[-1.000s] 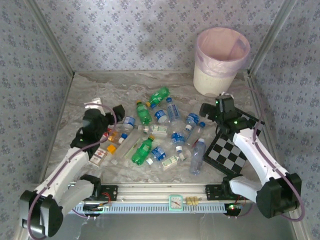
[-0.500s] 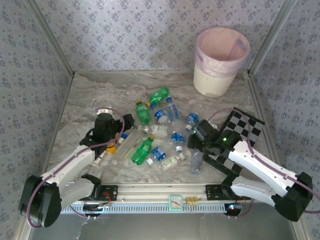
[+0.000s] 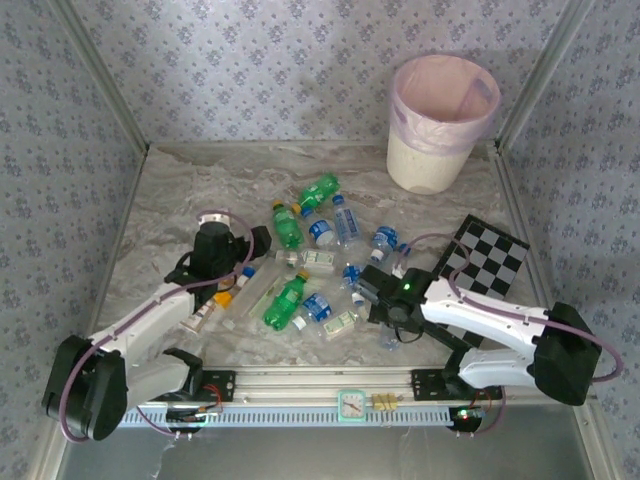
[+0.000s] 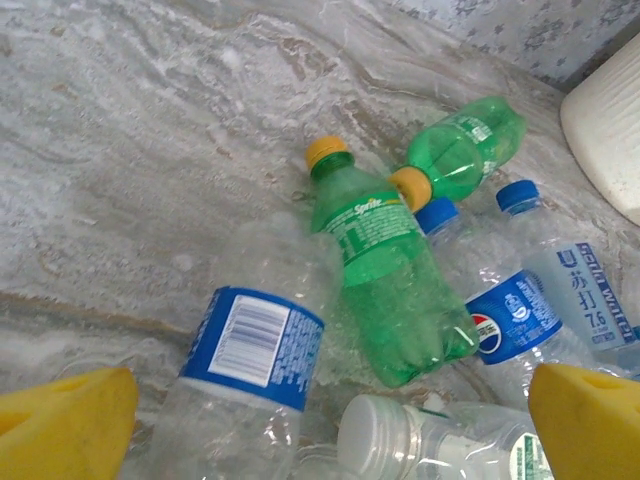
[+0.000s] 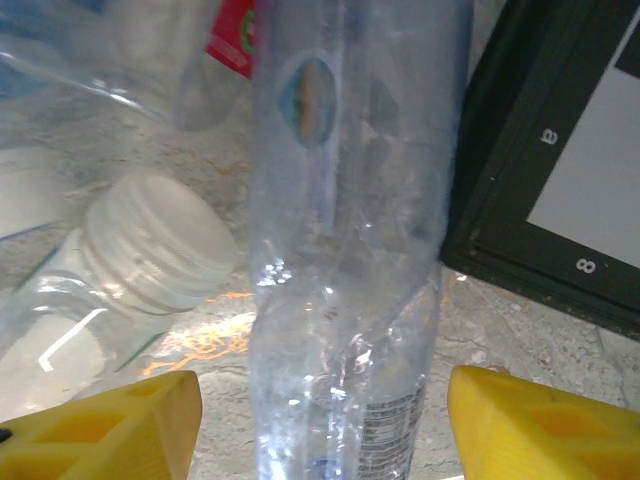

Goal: Put the plastic bottles in the bin

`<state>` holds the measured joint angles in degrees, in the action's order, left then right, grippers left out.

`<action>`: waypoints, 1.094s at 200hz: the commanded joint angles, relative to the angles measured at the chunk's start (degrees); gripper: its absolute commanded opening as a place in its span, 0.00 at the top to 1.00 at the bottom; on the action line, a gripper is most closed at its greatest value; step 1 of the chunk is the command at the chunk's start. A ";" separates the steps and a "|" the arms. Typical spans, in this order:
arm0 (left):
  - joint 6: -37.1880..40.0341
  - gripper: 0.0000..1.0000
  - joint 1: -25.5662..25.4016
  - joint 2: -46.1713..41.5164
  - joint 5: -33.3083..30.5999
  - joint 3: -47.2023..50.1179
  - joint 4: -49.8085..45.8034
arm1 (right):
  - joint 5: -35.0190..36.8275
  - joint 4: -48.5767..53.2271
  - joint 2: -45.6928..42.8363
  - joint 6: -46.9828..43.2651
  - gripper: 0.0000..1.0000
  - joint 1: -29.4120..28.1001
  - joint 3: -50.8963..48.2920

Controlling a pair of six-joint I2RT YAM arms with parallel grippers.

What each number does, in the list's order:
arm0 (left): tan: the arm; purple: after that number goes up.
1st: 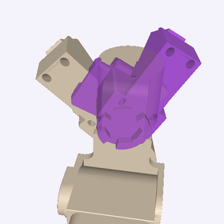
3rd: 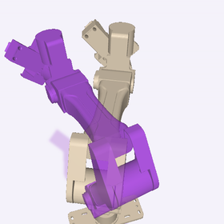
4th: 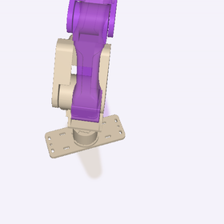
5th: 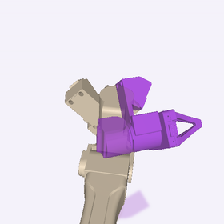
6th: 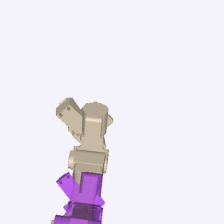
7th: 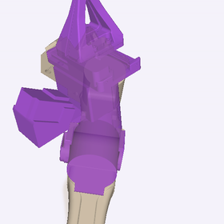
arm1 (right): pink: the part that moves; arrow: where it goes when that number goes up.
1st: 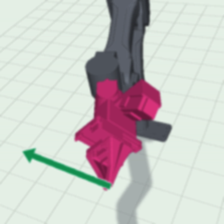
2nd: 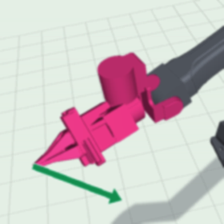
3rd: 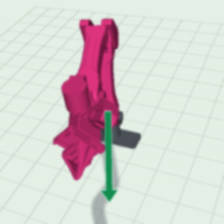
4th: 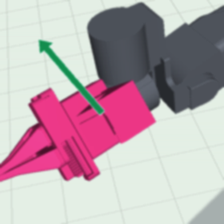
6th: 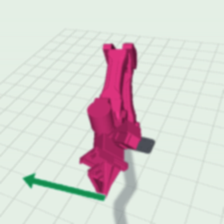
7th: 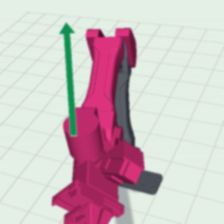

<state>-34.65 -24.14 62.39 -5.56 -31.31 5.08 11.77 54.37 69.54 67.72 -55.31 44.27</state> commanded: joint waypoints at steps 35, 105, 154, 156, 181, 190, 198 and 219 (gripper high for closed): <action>-2.41 0.00 -0.29 -1.75 -7.03 -0.42 1.71 | -1.91 -6.82 -0.15 5.42 0.36 -0.77 -7.82; -4.34 0.00 -0.29 -2.22 -8.98 -0.61 -0.18 | -0.27 -11.53 0.43 3.55 0.45 -0.70 -9.16; -4.45 0.00 -0.21 -6.90 -11.49 0.88 -2.45 | 3.34 -3.15 -3.74 -3.98 0.54 0.55 -2.99; -4.46 0.00 -0.20 -7.14 -11.60 1.03 -2.53 | 3.52 -2.81 -4.02 -4.50 0.54 0.71 -2.51; -4.26 0.00 -0.05 -10.03 -12.61 1.74 -3.89 | 3.09 -0.46 -7.60 -10.69 0.55 4.89 2.36; -4.69 0.00 -0.12 -11.14 -12.76 2.23 -3.87 | 2.11 -0.67 -8.68 -12.87 0.56 6.97 3.76; -5.09 0.00 -0.06 -11.84 -12.85 2.58 -3.75 | 1.06 -1.29 -9.50 -14.93 0.56 8.98 4.97; -4.94 0.00 -0.12 -12.69 -12.87 3.02 -3.15 | -4.47 -5.77 -10.08 -21.15 0.57 15.41 8.03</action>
<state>-39.13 -24.14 51.00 -17.23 -28.64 2.55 11.75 49.87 60.29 55.81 -45.12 48.82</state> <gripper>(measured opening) 0.997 0.442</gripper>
